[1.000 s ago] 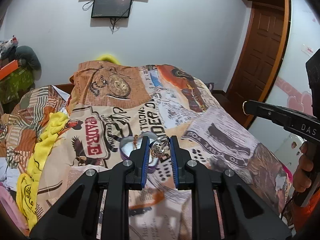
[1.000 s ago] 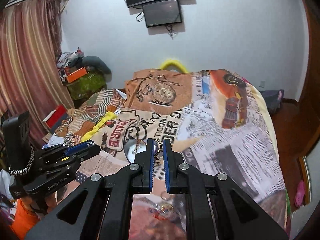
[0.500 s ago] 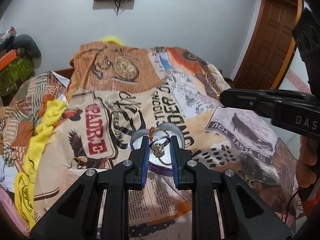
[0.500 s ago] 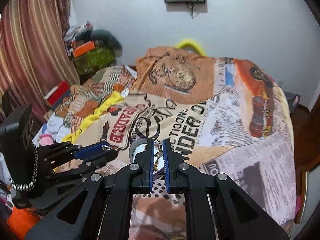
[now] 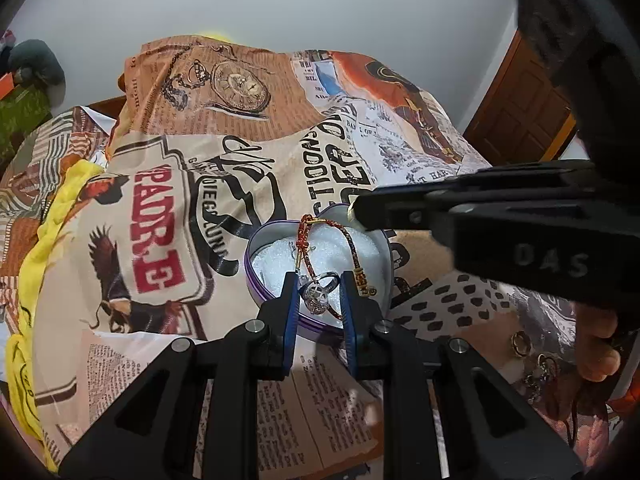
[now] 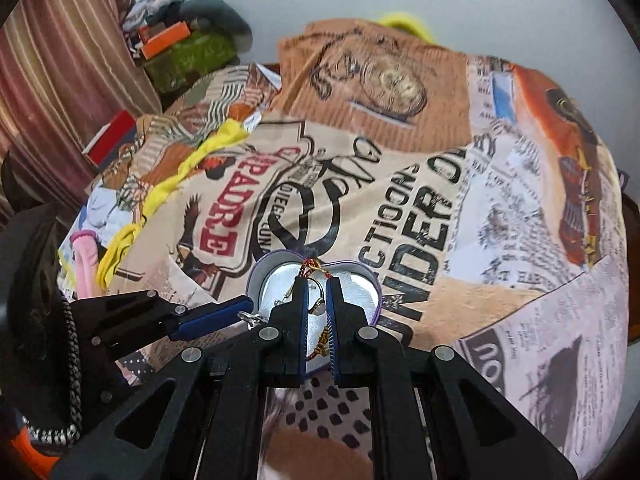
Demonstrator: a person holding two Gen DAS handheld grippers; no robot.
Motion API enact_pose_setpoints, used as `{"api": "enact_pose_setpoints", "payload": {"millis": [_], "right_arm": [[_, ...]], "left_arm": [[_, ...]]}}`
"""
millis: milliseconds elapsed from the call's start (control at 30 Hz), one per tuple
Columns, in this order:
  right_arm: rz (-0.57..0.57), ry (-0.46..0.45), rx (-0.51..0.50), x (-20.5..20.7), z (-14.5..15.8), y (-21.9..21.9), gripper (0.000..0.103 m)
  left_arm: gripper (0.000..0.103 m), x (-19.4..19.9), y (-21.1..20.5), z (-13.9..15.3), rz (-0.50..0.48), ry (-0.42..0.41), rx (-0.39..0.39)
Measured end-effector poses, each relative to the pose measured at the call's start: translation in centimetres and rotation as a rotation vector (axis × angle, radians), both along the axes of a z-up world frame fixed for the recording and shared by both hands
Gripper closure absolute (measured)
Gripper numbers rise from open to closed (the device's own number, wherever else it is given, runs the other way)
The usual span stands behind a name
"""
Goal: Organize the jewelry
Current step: 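Carry both held pieces over the purple tin and lower them inside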
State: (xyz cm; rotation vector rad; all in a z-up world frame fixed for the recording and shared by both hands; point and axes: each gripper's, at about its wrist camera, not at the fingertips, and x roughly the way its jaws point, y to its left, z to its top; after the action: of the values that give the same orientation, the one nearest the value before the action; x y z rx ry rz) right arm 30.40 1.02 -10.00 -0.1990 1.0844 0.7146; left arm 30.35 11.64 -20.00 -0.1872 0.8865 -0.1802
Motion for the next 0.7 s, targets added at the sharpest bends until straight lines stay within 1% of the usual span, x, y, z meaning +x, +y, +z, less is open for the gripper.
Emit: {"api": "enact_pose_setpoints", "payload": {"millis": [133, 200, 367, 500, 700], "right_arm": [[0.001, 0.073, -0.005, 0.7, -1.4, 0.3, 0.095], [0.003, 0.092, -0.014, 0.8, -1.9, 0.5, 0.095], [0.008, 0.114, -0.016, 0.8, -2.5, 0.7, 0.095], [0.005, 0.109, -0.032, 0.8, -2.6, 0.8, 0.095], [0.014, 0.124, -0.047, 0.8, -2.5, 1.0, 0.093]], "left_arm": [[0.084, 0.2, 0.0, -0.3, -0.006, 0.008, 0.003], [0.084, 0.2, -0.1, -0.4, -0.011, 0.01, 0.003], [0.084, 0.3, 0.0, -0.4, -0.012, 0.009, -0.003], [0.084, 0.2, -0.1, -0.3, -0.013, 0.009, 0.002], [0.084, -0.6, -0.6, 0.6, -0.016, -0.007, 0.04]]}}
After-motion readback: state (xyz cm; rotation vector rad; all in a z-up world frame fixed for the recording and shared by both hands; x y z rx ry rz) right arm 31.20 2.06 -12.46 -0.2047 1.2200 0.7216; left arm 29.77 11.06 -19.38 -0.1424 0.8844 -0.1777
